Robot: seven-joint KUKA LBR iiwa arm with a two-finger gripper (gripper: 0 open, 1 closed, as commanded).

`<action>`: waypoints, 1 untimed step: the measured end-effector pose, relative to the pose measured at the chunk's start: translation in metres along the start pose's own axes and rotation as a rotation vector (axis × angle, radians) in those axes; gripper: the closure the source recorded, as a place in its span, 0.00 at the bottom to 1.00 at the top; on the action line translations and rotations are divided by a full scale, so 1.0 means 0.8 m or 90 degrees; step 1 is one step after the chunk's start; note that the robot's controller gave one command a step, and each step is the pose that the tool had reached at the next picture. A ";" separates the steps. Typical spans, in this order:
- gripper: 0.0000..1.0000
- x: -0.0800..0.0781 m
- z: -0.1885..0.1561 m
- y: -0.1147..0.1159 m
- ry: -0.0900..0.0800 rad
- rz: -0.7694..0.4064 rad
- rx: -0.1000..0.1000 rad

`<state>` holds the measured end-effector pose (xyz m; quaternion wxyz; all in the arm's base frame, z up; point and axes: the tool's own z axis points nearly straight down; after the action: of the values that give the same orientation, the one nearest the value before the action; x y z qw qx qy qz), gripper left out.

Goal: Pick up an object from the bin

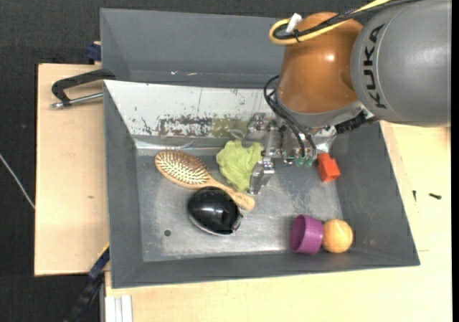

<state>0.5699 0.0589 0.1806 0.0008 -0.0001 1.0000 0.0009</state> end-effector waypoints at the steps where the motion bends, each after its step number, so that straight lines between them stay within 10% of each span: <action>1: 0.00 -0.011 0.079 0.003 -0.006 0.018 -0.001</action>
Offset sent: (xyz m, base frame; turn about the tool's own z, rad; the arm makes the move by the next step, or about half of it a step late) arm 0.0115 0.0011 -0.1106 -0.1310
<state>0.5790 0.0612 0.1173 0.0055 0.0138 0.9999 0.0019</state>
